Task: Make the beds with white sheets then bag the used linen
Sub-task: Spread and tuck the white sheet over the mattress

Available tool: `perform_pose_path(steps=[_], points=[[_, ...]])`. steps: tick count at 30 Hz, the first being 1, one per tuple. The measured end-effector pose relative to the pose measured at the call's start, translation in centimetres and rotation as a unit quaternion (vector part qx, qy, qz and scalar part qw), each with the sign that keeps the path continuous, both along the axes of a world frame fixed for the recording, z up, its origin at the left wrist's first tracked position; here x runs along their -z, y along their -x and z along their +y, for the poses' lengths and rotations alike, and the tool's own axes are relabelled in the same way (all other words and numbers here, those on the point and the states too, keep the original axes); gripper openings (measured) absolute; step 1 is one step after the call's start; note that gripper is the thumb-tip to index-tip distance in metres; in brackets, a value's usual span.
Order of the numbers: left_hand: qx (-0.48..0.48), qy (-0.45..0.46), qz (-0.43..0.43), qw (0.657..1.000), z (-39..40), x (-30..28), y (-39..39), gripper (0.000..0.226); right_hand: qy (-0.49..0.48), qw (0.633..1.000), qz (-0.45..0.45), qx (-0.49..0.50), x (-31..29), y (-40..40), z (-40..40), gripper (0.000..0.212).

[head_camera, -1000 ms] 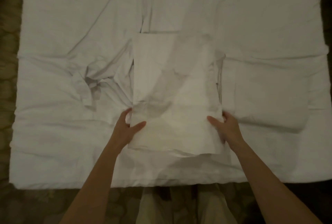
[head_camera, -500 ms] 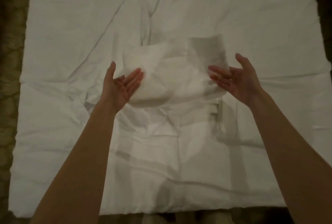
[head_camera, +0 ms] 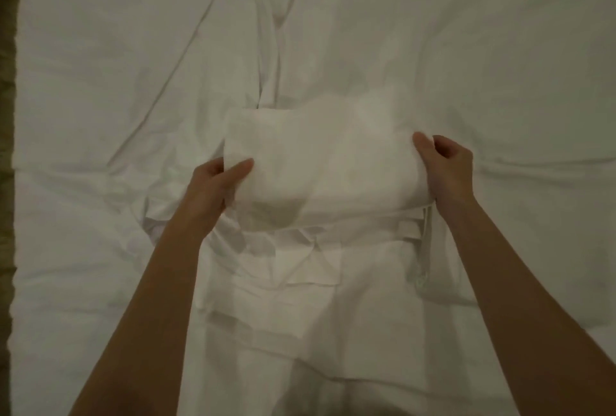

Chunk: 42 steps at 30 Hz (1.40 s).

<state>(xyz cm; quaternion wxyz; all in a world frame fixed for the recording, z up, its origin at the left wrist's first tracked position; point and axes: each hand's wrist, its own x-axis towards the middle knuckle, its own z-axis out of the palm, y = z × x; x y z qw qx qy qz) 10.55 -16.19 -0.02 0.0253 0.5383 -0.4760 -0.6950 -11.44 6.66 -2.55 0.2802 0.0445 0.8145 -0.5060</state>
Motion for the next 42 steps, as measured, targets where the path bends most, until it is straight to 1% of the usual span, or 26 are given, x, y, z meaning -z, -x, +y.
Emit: perform_pose_path(steps=[2, 3, 5, 6, 7, 8, 9, 10, 12, 13, 15, 17, 18, 19, 21, 22, 24, 27, 30, 32, 33, 35, 37, 39, 40, 42], points=[[-0.052, 0.004, 0.046, 0.998, 0.6, 0.4, 0.3, 0.023, 0.023, 0.999, 0.021, 0.038, 0.1, -0.2, -0.5, 0.034], [-0.059, -0.012, 0.061, 0.996, 1.2, 0.9, -0.1, 0.030, 0.036, 0.997, 0.007, 0.064, 0.3, -0.4, -0.6, 0.032], [-0.054, -0.044, 0.053, 0.996, 2.9, 1.6, -1.6, 0.042, 0.083, 0.987, -0.084, 0.111, 0.9, -1.0, 0.2, 0.019], [-0.054, -0.044, 0.036, 0.997, 3.6, 2.0, -2.8, 0.045, 0.105, 0.980, -0.129, 0.114, 1.1, -1.6, 1.1, 0.033], [-0.048, -0.038, 0.023, 0.998, 4.2, 2.2, -3.9, 0.051, 0.110, 0.976, -0.159, 0.098, 0.9, -2.4, 2.0, 0.048], [-0.032, -0.027, 0.010, 0.999, 4.7, 2.3, -4.8, 0.059, 0.099, 0.978, -0.167, 0.075, 0.8, -3.1, 2.8, 0.056], [-0.018, -0.010, -0.005, 1.000, 5.1, 2.4, -5.3, 0.068, 0.079, 0.983, -0.155, 0.048, 0.9, -3.9, 3.5, 0.055], [-0.011, 0.018, -0.014, 1.000, 5.4, 2.4, -5.4, 0.069, 0.066, 0.988, -0.135, 0.028, 1.0, -4.5, 3.8, 0.045], [-0.011, 0.098, -0.024, 0.995, 5.8, 1.9, -4.6, 0.050, 0.037, 0.997, -0.061, 0.031, 0.6, -5.2, 3.5, 0.020], [-0.010, 0.143, -0.022, 0.989, 5.9, 1.4, -3.8, 0.039, 0.028, 0.999, -0.017, 0.038, 0.4, -5.2, 3.3, 0.022], [-0.013, 0.208, -0.001, 0.978, 5.7, 0.6, -2.2, 0.022, 0.024, 0.996, 0.054, 0.064, -0.1, -5.0, 2.7, 0.039], [-0.041, 0.219, 0.008, 0.975, 5.6, 0.2, -1.2, 0.012, 0.035, 0.991, 0.098, 0.087, -0.3, -4.9, 2.4, 0.045], [-0.057, 0.195, 0.013, 0.979, 5.6, 0.5, -1.3, 0.011, 0.026, 0.990, 0.101, 0.091, -0.2, -5.0, 2.4, 0.045], [-0.067, 0.158, 0.017, 0.985, 5.8, 0.8, -1.7, 0.014, 0.003, 0.992, 0.089, 0.090, 0.2, -5.2, 2.7, 0.046], [-0.044, 0.076, 0.014, 0.996, 6.8, 1.7, -3.3, 0.032, -0.050, 0.994, 0.038, 0.092, 1.2, -6.1, 3.9, 0.044], [-0.023, 0.063, 0.000, 0.998, 7.3, 1.9, -4.1, 0.031, -0.058, 0.994, 0.010, 0.090, 1.6, -6.6, 4.5, 0.040], [0.001, 0.091, -0.030, 0.995, 7.8, 2.0, -4.8, 0.022, -0.033, 0.996, -0.022, 0.082, 1.6, -7.3, 5.2, 0.024], [-0.013, 0.130, -0.024, 0.991, 8.1, 2.0, -4.9, 0.031, 0.006, 0.998, 0.026, 0.057, 0.6, -7.3, 5.3, 0.016], [-0.026, 0.132, -0.052, 0.990, 8.9, 2.7, -5.5, 0.029, -0.035, 0.998, 0.031, 0.039, 0.9, -7.9, 5.6, 0.019], [-0.019, 0.100, -0.095, 0.990, 9.4, 3.5, -6.3, 0.026, -0.090, 0.996, -0.004, 0.018, 1.6, -8.5, 6.0, 0.022], [-0.018, 0.086, -0.107, 0.990, 9.3, 3.5, -6.5, 0.026, -0.098, 0.995, -0.022, 0.020, 1.8, -8.6, 6.1, 0.026], [-0.012, 0.084, -0.095, 0.992, 8.6, 3.3, -6.3, 0.034, -0.092, 0.994, -0.048, 0.037, 1.5, -8.2, 5.7, 0.030], [0.010, 0.120, -0.065, 0.991, 7.8, 2.6, -5.6, 0.039, -0.072, 0.995, -0.047, 0.050, 1.1, -7.1, 5.1, 0.029], [0.023, 0.171, -0.055, 0.984, 7.8, 1.9, -4.9, 0.039, -0.068, 0.996, -0.008, 0.054, 0.8, -6.2, 4.7, 0.034], [0.030, 0.195, -0.068, 0.978, 8.0, 2.0, -4.7, 0.040, -0.079, 0.996, 0.012, 0.050, 0.9, -6.0, 4.8, 0.038], [0.058, 0.220, -0.124, 0.966, 8.6, 2.5, -4.8, 0.044, -0.130, 0.991, 0.016, 0.019, 1.1, -6.2, 5.3, 0.041]])
